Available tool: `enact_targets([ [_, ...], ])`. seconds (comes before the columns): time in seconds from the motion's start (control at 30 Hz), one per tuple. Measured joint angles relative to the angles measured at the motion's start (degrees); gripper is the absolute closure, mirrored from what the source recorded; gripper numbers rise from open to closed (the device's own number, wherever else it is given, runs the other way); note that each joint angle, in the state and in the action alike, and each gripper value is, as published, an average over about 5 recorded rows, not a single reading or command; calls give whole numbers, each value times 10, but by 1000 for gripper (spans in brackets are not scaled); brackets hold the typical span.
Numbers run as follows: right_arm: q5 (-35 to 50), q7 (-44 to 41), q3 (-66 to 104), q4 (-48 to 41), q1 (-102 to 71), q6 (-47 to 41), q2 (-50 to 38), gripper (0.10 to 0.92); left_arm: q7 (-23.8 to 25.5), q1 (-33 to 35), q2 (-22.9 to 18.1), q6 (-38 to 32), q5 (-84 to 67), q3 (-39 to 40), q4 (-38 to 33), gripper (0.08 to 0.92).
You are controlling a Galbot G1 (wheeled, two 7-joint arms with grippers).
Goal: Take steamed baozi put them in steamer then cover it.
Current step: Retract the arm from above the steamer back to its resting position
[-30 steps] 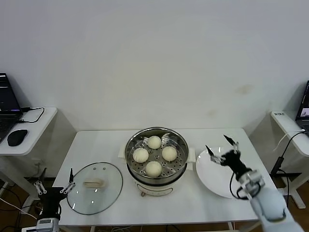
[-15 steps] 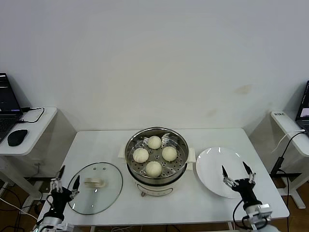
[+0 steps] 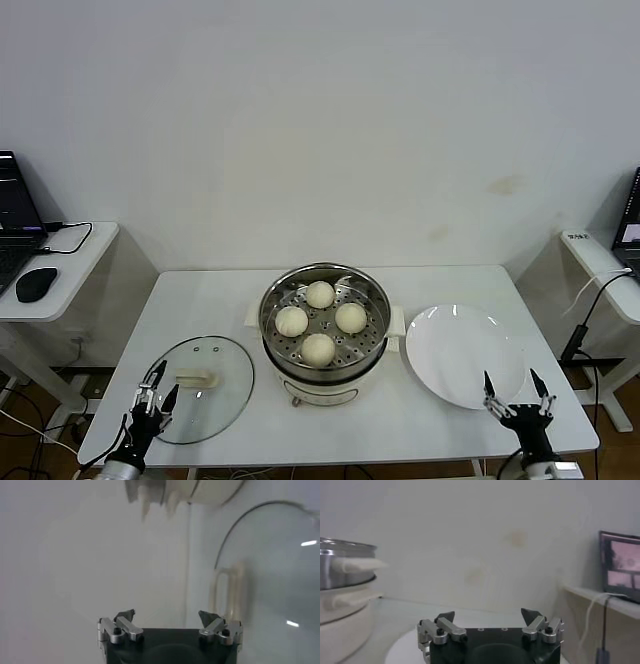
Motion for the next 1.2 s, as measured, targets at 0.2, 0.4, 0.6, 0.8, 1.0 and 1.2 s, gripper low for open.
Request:
enact_targets([
  [0.2,-4,1,8,1,-13,1,10,203,1,-13,1,-1,20,15,16,177],
  [0.4,-10,1,12,3,-22,4,17,203,7,-38,7,2,31,30,41,177],
  [0.6,-14,0,16,2,-28,8,21,203,10,-69,10,3,34,42,68,177],
  [0.8,-19,-2,15,-4,-30,11,25,203,10,-102,11,3,34,52,94,177],
  [1.0,-26,-3,15,-12,-30,15,28,203,12,-133,10,3,30,60,116,178],
  [1.2,-30,-3,16,-14,-32,17,30,203,14,-153,9,1,24,67,137,258],
])
